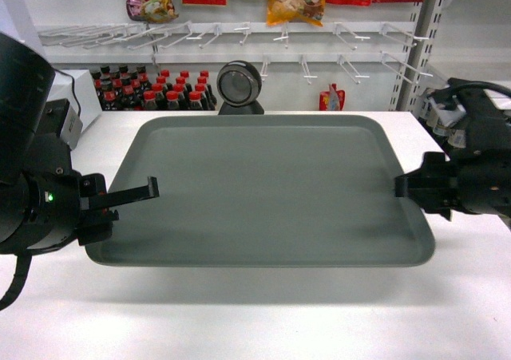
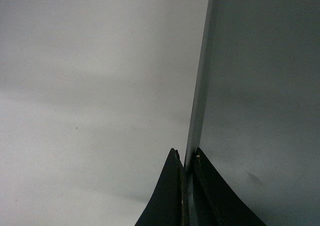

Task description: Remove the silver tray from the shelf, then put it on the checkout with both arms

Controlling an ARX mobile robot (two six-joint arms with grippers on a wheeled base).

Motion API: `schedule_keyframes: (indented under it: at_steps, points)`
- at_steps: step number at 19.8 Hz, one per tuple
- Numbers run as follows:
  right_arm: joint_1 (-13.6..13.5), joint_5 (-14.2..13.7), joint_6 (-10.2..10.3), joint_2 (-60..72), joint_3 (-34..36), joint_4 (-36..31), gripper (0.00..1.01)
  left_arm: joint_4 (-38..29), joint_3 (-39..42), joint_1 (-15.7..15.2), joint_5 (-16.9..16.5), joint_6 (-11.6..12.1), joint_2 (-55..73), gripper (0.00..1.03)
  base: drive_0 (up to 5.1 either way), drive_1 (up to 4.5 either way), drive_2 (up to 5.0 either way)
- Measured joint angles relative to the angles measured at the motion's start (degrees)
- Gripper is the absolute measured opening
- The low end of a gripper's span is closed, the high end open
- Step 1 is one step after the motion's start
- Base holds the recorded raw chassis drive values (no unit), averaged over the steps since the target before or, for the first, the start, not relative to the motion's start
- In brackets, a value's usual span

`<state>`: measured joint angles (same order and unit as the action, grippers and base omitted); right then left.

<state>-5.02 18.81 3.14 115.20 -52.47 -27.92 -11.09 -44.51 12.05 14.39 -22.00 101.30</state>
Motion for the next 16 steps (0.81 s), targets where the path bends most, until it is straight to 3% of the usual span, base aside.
schedule_keyframes:
  at_steps: [4, 9, 10, 11, 13, 14, 16]
  points:
    - [-1.3, -0.2, -0.1, 10.8, -9.9, 4.7, 0.03, -3.5, -2.5, -3.1, -3.9, 1.2, 8.0, 0.03, 0.0, 0.0, 0.0]
    - [-2.4, -4.4, -2.3, 15.0, -13.2, 6.7, 0.03, -3.1, -4.0, -2.0, -3.3, 1.5, 13.5, 0.03, 0.0, 0.0, 0.0]
    - [-2.4, -4.9, -3.4, 15.3, -13.2, 6.4, 0.07, -3.0, -4.2, -1.5, -3.1, 1.4, 14.1, 0.03, 0.0, 0.0, 0.0]
    - [-2.2, -5.1, -5.7, 15.5, -13.2, 5.9, 0.17, -2.4, -5.0, -1.0, -1.5, 1.4, 14.8, 0.12, 0.0, 0.0, 0.0]
    - [-1.7, -6.3, -7.3, 15.6, -13.1, 5.0, 0.33, -2.4, -5.4, -0.7, 0.1, 1.5, 15.5, 0.28, 0.0, 0.0, 0.0]
    - [-1.1, -7.2, -7.3, 15.6, -13.0, 4.2, 0.46, -3.2, -5.4, -0.6, 0.6, 1.5, 15.4, 0.41, 0.0, 0.0, 0.0]
    - [-0.1, -7.4, -7.3, 14.6, -11.3, 1.9, 0.61, -4.9, -5.0, -0.6, 1.3, 2.1, 14.1, 0.56, 0.0, 0.0, 0.0]
